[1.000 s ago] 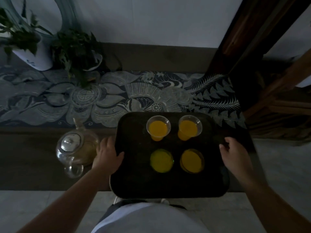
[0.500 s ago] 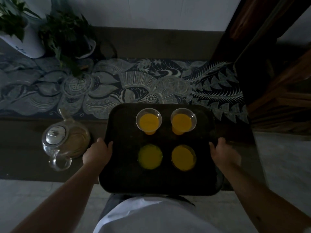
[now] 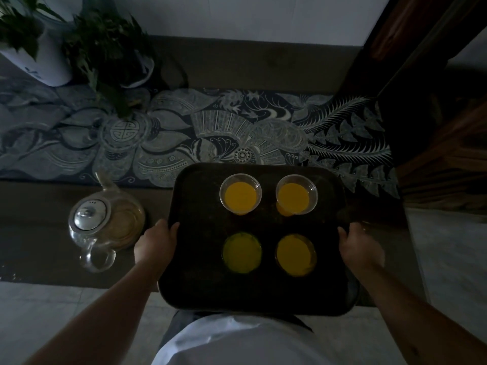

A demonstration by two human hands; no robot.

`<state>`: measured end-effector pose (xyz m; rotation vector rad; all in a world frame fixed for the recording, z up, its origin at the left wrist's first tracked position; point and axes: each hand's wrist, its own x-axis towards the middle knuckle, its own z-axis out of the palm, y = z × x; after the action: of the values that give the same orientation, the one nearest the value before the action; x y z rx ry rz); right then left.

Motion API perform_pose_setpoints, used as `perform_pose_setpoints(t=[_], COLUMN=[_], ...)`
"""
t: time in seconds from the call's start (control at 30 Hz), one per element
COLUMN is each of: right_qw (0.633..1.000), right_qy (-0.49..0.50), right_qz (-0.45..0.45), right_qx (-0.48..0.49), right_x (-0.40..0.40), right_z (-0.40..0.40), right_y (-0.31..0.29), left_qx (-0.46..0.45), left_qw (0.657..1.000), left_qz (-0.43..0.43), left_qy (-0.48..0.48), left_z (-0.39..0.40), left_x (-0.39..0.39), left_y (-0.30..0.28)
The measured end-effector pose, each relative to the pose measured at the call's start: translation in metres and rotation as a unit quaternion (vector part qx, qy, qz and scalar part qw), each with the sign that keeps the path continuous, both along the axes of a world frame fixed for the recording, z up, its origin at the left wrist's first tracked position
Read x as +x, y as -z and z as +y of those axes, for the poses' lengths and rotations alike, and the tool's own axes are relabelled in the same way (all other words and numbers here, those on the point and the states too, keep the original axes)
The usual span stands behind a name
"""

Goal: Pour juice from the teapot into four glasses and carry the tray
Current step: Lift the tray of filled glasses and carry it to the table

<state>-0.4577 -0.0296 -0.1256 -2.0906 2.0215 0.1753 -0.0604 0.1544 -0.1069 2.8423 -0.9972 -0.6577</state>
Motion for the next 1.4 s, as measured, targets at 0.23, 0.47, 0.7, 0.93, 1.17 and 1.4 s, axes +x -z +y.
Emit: perform_pose_setpoints(t=[0.23, 0.47, 0.7, 0.93, 1.17, 1.4], right_qw=[0.998, 0.991, 0.977, 0.947, 0.88, 0.807], right_qy=[0.037, 0.112, 0.204, 0.314, 0.465, 0.579], right_qz=[-0.034, -0.044, -0.055, -0.069, -0.093, -0.112], right_qx=[0.024, 0.058, 0.023, 0.005, -0.004, -0.031], right_x=[-0.014, -0.04, -0.076, -0.1, -0.101, -0.095], right_z=[0.016, 0.039, 0.097, 0.189, 0.302, 0.422], right_y=[-0.004, -0.014, -0.018, -0.035, -0.041, -0.036], left_qx=[-0.008, -0.037, -0.046, -0.042, -0.029, -0.087], left_qw=[1.0, 0.997, 0.984, 0.95, 0.889, 0.815], left_qz=[-0.003, -0.016, -0.018, -0.002, 0.018, 0.027], left_qy=[0.016, 0.066, 0.173, 0.309, 0.457, 0.572], left_z=[0.002, -0.011, -0.04, -0.072, -0.09, -0.072], left_x=[-0.005, -0.014, -0.03, -0.056, -0.1, -0.168], left_y=[-0.004, -0.011, -0.014, -0.011, -0.017, -0.028])
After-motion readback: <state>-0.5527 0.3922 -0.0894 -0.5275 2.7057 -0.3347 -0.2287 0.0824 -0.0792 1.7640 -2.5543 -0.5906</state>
